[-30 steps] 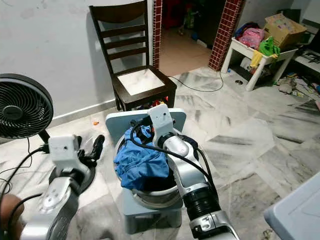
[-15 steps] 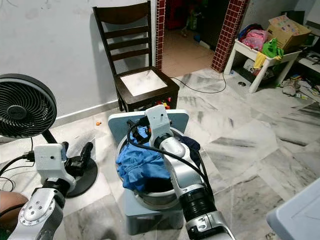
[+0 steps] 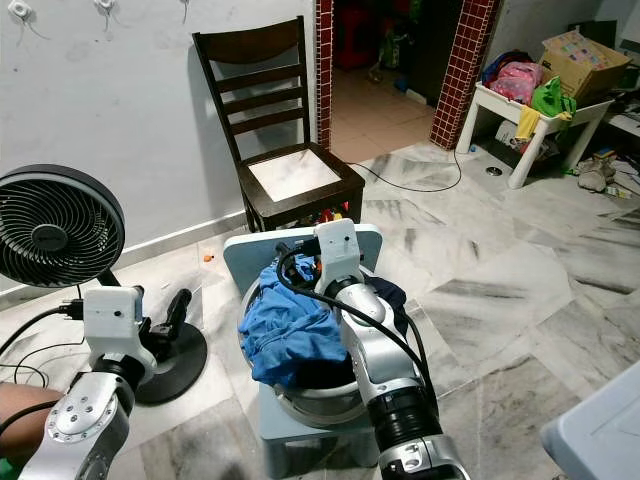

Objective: Hang hanger

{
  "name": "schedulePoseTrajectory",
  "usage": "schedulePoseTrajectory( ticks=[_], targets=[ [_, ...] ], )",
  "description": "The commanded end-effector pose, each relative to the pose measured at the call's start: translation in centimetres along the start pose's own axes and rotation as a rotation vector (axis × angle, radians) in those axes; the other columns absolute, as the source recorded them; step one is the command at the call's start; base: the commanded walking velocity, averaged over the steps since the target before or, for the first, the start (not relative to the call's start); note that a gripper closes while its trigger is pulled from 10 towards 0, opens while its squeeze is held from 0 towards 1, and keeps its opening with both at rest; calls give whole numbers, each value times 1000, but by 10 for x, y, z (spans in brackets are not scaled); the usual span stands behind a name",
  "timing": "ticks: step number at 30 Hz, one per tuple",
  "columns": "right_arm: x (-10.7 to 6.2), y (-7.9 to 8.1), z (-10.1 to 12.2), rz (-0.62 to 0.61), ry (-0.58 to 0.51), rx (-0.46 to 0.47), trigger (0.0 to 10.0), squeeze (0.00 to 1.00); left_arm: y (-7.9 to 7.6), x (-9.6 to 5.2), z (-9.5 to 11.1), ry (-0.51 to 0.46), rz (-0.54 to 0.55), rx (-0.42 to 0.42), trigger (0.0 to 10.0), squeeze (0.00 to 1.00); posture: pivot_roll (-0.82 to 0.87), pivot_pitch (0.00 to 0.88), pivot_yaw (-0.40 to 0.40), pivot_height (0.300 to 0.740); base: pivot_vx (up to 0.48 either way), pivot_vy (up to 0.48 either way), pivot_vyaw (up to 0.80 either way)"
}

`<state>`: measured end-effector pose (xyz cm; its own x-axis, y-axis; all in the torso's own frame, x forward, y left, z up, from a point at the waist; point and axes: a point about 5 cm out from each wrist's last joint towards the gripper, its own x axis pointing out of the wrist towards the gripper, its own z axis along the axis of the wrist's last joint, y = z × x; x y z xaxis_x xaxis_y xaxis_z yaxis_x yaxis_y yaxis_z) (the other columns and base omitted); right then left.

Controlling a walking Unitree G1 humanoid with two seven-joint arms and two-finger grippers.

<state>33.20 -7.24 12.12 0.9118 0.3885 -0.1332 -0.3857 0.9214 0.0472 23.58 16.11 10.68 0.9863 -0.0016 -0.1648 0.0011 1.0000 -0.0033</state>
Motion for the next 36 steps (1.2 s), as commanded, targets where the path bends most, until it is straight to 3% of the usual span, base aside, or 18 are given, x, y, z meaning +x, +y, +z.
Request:
schedulePoseTrajectory(
  ticks=[1,6,14,36],
  targets=[
    [-1,-2,2,-5,-1,2,10000,0,-3,5,-1,3,7,0,10000,0,128,3,43,740,0,0,0],
    [-1,-7,4,-12,0,-15,10000,0,-12,12,1,-4,2,-25,10000,0,117,6,36,740,0,0,0],
    [0,-5,4,-8,3,-20,10000,0,-11,12,-1,6,8,-23,10000,0,117,10,33,740,0,0,0],
    [0,-7,7,-11,4,-27,10000,0,-14,14,-3,14,-9,-39,10000,0,108,8,29,740,-228,0,0]
  ],
)
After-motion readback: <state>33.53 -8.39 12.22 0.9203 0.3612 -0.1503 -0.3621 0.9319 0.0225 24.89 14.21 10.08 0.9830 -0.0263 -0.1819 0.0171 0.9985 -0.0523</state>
